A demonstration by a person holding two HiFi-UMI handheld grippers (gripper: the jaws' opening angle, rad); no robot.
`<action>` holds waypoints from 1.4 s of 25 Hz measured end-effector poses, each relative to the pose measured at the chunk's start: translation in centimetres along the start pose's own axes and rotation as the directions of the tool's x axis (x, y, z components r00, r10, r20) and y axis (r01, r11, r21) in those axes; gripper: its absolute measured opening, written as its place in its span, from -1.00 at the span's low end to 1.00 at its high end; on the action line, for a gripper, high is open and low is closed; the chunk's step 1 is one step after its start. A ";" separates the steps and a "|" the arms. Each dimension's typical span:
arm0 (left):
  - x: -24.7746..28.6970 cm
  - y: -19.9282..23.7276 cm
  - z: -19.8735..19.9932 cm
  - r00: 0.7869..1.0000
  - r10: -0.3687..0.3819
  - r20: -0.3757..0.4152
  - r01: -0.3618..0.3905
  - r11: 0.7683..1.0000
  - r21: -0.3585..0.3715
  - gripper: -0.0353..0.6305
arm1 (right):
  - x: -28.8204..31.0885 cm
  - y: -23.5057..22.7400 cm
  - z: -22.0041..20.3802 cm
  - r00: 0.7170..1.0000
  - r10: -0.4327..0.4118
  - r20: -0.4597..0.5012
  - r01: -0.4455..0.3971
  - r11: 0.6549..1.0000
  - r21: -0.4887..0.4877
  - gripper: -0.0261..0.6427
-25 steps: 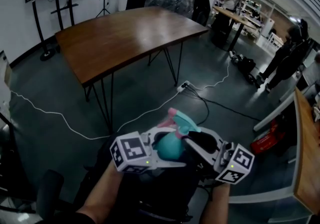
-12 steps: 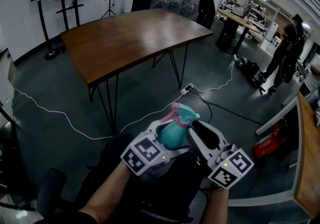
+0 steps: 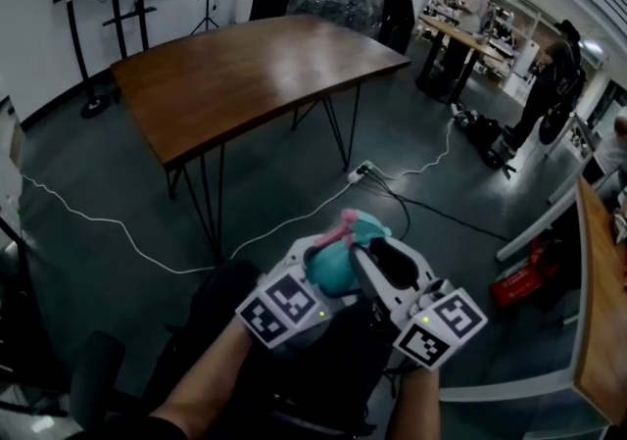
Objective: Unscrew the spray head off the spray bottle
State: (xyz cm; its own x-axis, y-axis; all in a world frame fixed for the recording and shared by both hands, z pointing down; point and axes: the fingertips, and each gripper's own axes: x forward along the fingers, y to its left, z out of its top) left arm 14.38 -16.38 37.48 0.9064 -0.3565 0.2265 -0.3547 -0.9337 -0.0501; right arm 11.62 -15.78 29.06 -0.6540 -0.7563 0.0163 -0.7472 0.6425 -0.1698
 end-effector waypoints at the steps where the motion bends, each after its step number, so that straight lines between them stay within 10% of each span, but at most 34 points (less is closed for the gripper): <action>1: 0.0 -0.2 0.0 1.000 -0.016 0.005 0.016 1.000 -0.006 0.39 | -0.1 0.0 0.0 1.000 0.009 -0.002 -0.009 1.000 -0.001 -0.53; 8: -0.8 -2.2 0.8 0.978 -0.199 0.070 0.202 0.978 -0.044 0.39 | -0.7 1.0 0.2 0.990 0.143 0.013 -0.143 0.990 0.009 -0.53; 21: -3.0 -6.4 2.1 0.875 -0.463 0.142 0.470 0.882 -0.020 0.39 | -3.2 3.4 0.8 0.923 0.381 0.057 -0.382 0.924 0.012 -0.53; 35: -1.0 -1.0 1.9 0.986 -0.109 0.125 0.116 0.992 -0.054 0.39 | -1.6 1.0 1.0 0.989 0.136 0.058 -0.136 0.991 0.000 -0.46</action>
State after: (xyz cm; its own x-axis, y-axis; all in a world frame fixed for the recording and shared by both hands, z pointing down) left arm 14.26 -15.17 35.46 0.9612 -0.2542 0.1072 -0.2586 -0.9656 0.0288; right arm 12.02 -14.06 27.93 -0.7415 -0.6679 -0.0640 -0.6512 0.7394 -0.1709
